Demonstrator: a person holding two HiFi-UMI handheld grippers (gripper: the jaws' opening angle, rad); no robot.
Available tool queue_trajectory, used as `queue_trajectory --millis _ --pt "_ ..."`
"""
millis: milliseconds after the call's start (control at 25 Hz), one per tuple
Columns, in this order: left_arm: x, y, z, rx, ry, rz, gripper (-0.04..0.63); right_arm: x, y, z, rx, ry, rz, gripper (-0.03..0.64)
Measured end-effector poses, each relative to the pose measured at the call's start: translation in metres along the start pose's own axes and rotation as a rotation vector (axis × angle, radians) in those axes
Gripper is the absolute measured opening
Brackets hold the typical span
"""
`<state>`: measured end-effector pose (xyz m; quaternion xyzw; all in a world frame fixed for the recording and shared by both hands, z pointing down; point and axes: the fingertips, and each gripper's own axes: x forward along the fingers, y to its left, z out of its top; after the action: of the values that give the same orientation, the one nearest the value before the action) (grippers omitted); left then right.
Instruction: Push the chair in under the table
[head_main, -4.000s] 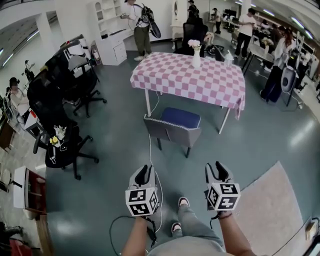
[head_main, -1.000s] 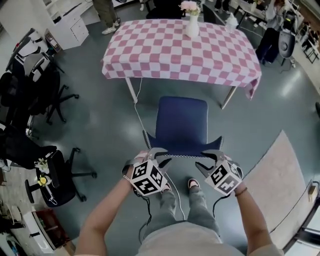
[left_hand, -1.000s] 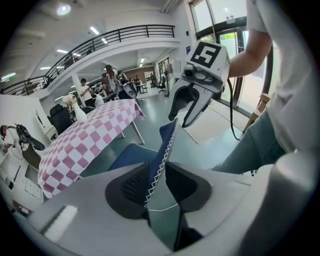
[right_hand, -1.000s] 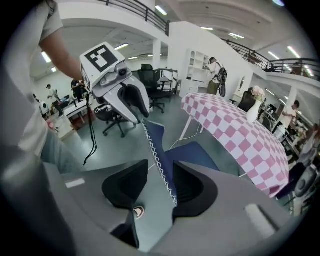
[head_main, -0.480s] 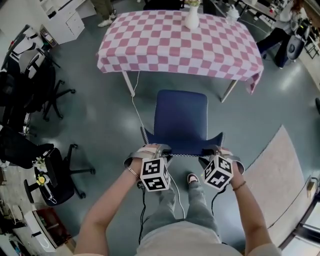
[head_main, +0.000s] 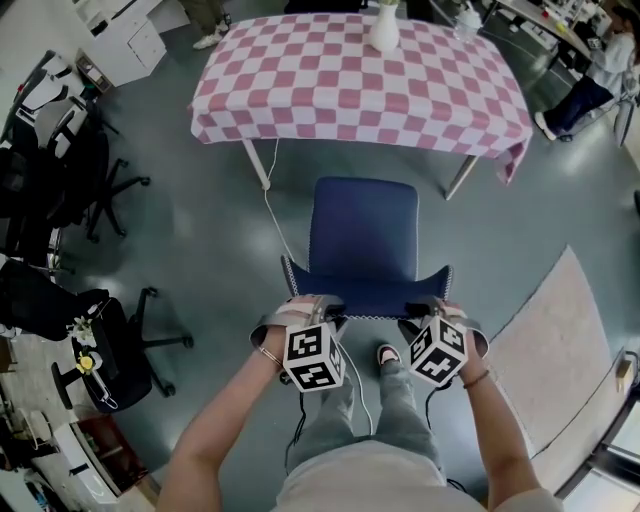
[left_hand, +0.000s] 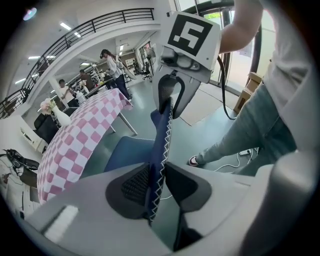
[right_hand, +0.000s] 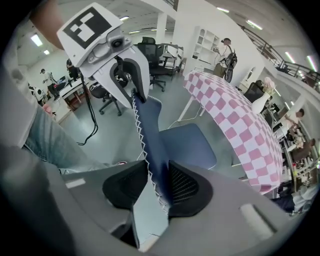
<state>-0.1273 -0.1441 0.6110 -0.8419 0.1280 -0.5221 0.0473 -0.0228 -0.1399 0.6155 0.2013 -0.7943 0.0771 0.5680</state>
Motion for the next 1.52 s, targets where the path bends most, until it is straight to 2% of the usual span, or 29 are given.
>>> queue_trajectory --millis 120,320,520,880,1080,1280,1520 --pt "0.0 0.0 -0.001 -0.003 -0.013 -0.001 0.095 0.001 0.0 0.001 0.003 0.001 0.0 0.133" --pt "0.003 0.009 0.009 -0.049 -0.071 -0.017 0.098 -0.001 -0.013 -0.003 0.011 -0.007 -0.006 0.133" --pt "0.012 0.026 0.017 -0.087 -0.057 -0.008 0.101 0.003 -0.035 -0.003 0.014 -0.005 -0.025 0.133" --pt "0.032 0.096 0.018 -0.126 -0.031 0.087 0.115 0.018 -0.095 0.022 0.014 -0.031 -0.077 0.133" --pt "0.046 0.129 0.024 -0.156 -0.019 0.101 0.121 0.026 -0.129 0.03 -0.001 -0.034 -0.082 0.133" --pt "0.058 0.16 0.029 -0.156 -0.012 0.156 0.124 0.034 -0.162 0.038 -0.032 -0.041 -0.094 0.133" --pt "0.074 0.196 0.035 -0.161 0.018 0.17 0.123 0.041 -0.202 0.046 -0.055 -0.042 -0.09 0.133"
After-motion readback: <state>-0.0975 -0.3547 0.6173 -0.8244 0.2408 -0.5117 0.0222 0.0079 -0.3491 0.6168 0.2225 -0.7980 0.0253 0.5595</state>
